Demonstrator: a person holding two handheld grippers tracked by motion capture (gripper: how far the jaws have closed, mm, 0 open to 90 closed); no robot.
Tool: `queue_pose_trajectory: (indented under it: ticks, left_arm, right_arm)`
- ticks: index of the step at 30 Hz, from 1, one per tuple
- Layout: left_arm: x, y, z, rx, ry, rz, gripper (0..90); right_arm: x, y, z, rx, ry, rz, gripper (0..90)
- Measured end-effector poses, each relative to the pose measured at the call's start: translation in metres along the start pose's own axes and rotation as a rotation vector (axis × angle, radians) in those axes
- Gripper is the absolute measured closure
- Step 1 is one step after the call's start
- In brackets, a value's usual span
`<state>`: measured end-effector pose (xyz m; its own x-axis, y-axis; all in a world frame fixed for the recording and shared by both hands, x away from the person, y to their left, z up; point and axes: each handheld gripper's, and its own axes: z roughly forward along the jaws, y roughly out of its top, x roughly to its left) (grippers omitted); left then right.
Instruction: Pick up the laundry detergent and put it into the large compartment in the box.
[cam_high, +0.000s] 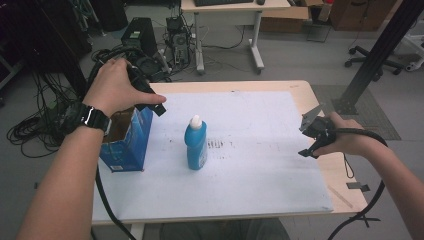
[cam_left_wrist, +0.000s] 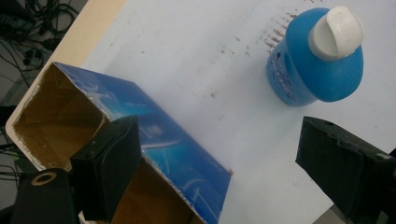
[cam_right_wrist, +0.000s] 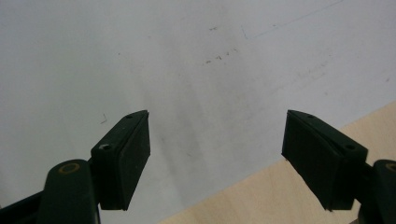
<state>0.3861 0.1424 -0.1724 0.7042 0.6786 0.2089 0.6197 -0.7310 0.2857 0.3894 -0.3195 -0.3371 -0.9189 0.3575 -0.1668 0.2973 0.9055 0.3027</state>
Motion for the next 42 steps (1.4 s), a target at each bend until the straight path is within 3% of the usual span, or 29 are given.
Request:
queue_pose_trajectory:
  ticks: [19, 31, 42]
  left_arm:
    - [-0.005, 0.015, -0.007, -0.005, 0.035, -0.073, 12.0]
    - [-0.01, 0.021, -0.014, -0.024, 0.045, -0.187, 10.8]
    - [-0.019, 0.029, -0.017, -0.022, 0.022, -0.237, 11.4]
  right_arm:
    - [-0.001, -0.004, 0.002, 0.0, 0.004, 0.002, 23.7]
    - [-0.001, -0.004, 0.003, 0.001, 0.004, -0.005, 23.6]
    - [-0.001, -0.003, 0.001, -0.003, 0.003, -0.009, 23.6]
